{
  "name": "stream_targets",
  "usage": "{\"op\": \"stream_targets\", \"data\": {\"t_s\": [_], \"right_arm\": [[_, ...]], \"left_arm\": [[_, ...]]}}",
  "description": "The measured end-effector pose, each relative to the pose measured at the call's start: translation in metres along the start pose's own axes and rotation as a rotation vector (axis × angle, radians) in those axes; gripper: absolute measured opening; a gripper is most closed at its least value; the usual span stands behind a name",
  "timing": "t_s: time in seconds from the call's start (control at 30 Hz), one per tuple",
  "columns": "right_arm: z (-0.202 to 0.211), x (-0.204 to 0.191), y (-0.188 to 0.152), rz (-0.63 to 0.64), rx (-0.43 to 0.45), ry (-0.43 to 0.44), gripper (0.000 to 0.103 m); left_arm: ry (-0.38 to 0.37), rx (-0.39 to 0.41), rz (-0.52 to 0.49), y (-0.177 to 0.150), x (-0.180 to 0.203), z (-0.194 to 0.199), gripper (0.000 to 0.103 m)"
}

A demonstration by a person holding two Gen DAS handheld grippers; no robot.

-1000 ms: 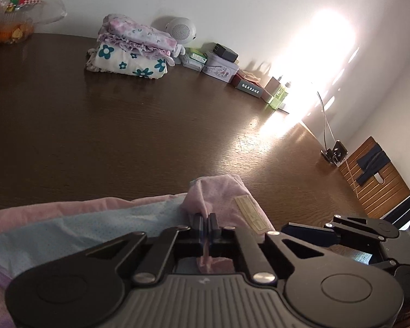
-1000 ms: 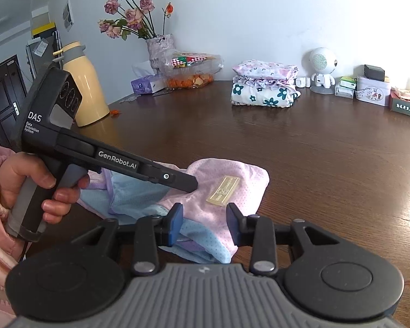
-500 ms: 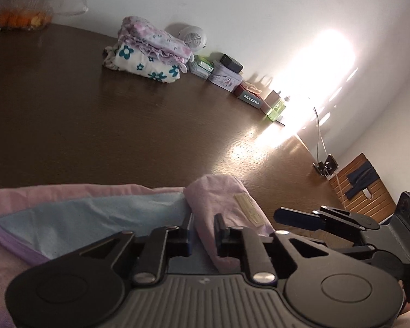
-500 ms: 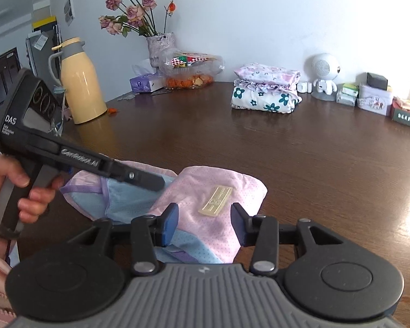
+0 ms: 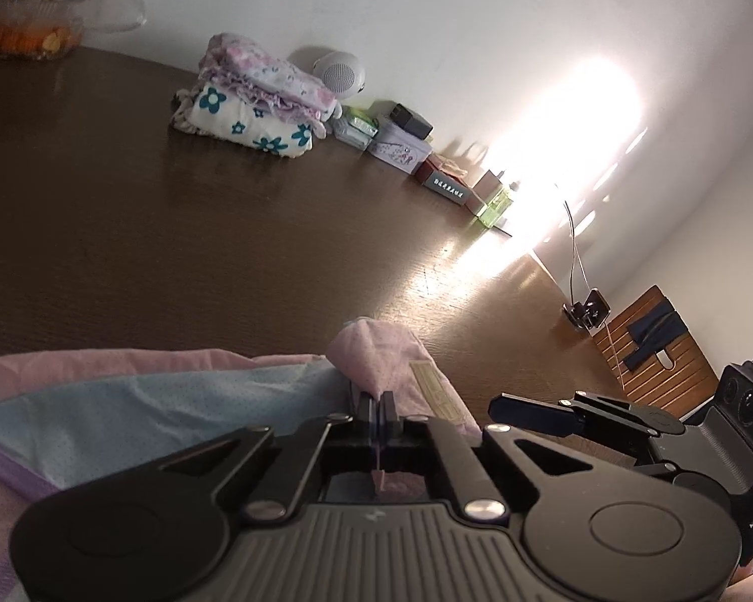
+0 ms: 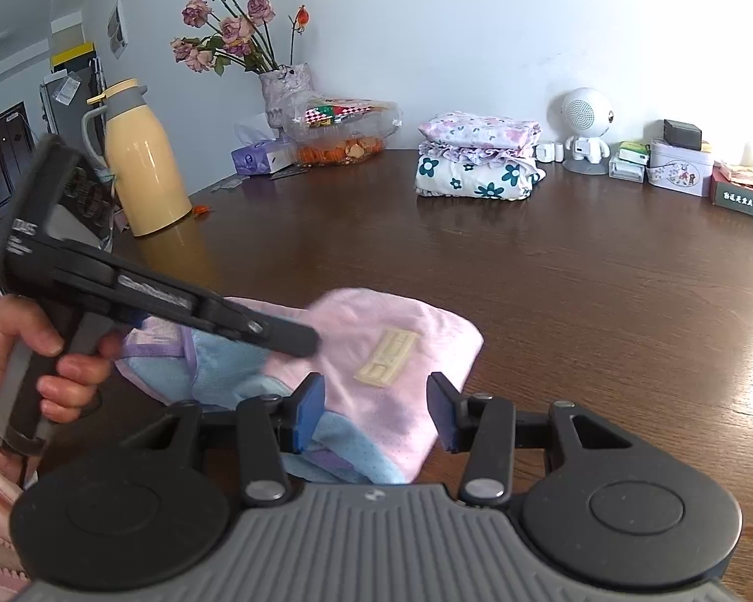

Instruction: Fold clothes

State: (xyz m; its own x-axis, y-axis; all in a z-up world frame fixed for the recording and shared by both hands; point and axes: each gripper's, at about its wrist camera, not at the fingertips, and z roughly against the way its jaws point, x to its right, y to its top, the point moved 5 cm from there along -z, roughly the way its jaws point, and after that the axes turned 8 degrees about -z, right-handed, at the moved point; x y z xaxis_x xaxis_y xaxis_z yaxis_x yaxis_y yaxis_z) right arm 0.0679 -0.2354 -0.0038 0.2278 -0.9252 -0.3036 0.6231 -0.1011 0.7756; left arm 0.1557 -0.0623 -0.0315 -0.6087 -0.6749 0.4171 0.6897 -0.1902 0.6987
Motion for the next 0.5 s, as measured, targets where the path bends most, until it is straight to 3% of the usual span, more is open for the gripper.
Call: {"op": "stream_targets", "data": {"t_s": [0.37,0.5], "right_arm": [[-0.017,-0.020,0.005,0.083,-0.028,0.035,0.047],[-0.030,-0.027,-0.007,0.127,-0.075,0.030,0.045]], "left_arm": [[0.056,-0.018,0.031,-0.015,-0.023,0.006,0.001],[0.130,0.031,-0.011,-0.013,-0.020,0.015,0.016]]}}
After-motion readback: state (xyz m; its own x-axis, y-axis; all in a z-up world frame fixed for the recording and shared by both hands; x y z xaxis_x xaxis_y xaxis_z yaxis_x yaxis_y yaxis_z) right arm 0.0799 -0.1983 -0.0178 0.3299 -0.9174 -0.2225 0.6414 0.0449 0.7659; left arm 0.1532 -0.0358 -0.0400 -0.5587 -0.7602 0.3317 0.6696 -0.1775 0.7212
